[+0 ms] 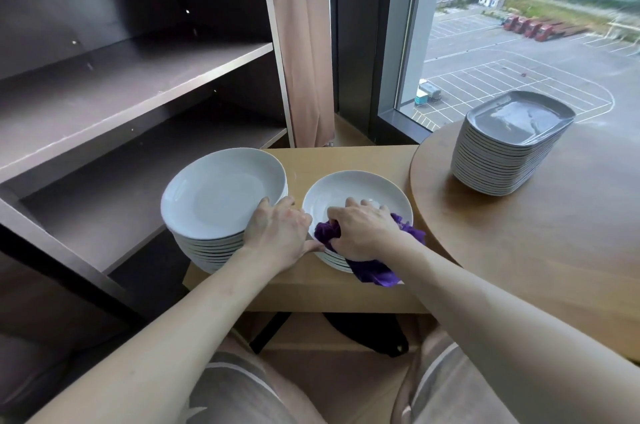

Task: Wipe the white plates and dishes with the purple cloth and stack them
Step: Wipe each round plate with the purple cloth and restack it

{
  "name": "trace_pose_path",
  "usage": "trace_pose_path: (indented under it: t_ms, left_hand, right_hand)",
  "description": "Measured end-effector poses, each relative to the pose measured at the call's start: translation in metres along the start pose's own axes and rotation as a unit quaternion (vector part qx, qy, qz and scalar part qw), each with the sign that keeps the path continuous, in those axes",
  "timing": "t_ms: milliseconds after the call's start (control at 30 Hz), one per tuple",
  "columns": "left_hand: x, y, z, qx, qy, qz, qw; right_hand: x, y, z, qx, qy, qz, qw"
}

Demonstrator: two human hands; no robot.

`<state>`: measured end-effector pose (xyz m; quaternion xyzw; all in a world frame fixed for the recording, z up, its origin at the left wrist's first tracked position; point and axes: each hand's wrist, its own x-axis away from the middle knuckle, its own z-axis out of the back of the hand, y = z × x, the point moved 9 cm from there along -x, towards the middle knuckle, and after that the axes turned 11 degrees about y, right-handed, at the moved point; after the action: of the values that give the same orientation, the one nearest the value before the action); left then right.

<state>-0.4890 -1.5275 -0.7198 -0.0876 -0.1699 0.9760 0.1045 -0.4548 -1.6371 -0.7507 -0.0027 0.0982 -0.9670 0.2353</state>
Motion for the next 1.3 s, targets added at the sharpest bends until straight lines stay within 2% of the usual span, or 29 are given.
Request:
trace_pose_path:
  t_ms: [233, 433, 533, 633, 867, 1100, 1300]
  left_hand:
    - [-0.001, 0.001, 0.0, 0.015, 0.02, -0.004, 1.0]
    - [0.0, 0.003, -0.008, -0.001, 0.013, -0.023, 1.0]
    - [0.0, 0.003, -0.01, -0.007, 0.011, -0.029, 1.0]
    - [0.001, 0.003, -0.011, -0.008, 0.004, -0.027, 1.0]
    - [0.0, 0.003, -0.009, -0.005, -0.002, -0.019, 1.0]
    - [-0.001, 0.002, -0.01, -0.01, -0.009, -0.01, 1.0]
    - [-0.002, 0.0, -0.009, -0.012, 0.0, -0.008, 1.0]
  right_hand:
    - [-0.03, -0.002, -0.007, -0.033, 0.057, 0.006, 0.998]
    - [-0.058, 0.008, -0.004, 0.042, 0.146, -0.007, 0.988]
    - [-0.064, 0.013, -0.001, 0.106, 0.164, -0.008, 0.981]
    - [-0.064, 0.017, 0.001, 0.161, 0.147, -0.003, 0.976]
    - [-0.032, 0.064, 0.019, 0.199, 0.09, -0.029, 0.976]
    - [0.011, 0.057, 0.014, 0.129, 0.008, -0.009, 0.992]
    - [0.014, 0.023, 0.002, -0.01, -0.047, -0.011, 0.999]
